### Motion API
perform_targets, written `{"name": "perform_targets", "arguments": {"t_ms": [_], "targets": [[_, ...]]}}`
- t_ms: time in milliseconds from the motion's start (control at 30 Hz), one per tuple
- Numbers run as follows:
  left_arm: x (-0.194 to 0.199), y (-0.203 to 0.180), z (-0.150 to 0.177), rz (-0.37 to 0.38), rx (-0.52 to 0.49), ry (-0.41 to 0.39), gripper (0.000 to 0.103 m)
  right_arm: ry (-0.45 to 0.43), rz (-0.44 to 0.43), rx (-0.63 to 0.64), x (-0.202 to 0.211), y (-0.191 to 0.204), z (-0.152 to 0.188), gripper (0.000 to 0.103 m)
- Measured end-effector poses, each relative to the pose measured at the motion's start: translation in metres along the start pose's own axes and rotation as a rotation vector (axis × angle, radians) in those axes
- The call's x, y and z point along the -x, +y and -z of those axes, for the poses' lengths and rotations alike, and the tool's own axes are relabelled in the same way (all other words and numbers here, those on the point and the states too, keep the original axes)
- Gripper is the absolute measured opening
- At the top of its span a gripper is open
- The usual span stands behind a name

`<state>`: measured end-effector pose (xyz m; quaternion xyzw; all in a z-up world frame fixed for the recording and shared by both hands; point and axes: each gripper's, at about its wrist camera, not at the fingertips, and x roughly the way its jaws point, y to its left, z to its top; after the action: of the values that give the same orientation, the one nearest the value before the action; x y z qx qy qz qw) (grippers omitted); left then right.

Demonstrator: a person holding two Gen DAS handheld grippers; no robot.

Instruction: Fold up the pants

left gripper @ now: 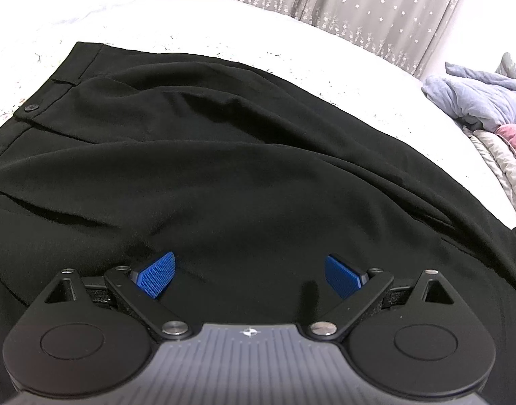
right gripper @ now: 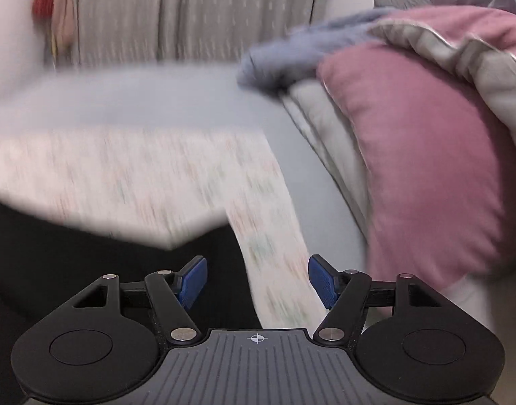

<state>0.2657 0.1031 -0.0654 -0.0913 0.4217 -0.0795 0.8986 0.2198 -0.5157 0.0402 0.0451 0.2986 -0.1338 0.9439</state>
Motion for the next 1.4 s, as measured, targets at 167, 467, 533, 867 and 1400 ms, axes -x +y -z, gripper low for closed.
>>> {"name": "perform_targets", "arguments": {"t_ms": [167, 467, 533, 867, 1400], "targets": [[-0.002, -0.001, 0.001, -0.013, -0.040, -0.010, 0.102, 0.151, 0.040, 0.106, -0.099, 0.026, -0.016, 0.058], [-0.001, 0.006, -0.002, -0.006, -0.023, -0.017, 0.102, 0.016, 0.214, 0.142, -0.116, 0.029, -0.026, 0.000], [0.000, 0.005, -0.001, -0.009, -0.018, -0.026, 0.102, -0.085, 0.256, 0.108, -0.110, 0.027, -0.047, 0.000], [0.001, 0.013, 0.000, -0.020, -0.010, -0.062, 0.102, -0.001, 0.545, 0.186, -0.211, 0.060, -0.050, 0.001], [0.023, 0.037, -0.020, -0.001, 0.132, -0.096, 0.101, 0.143, -0.046, -0.022, -0.022, 0.108, 0.027, 0.059]]}}
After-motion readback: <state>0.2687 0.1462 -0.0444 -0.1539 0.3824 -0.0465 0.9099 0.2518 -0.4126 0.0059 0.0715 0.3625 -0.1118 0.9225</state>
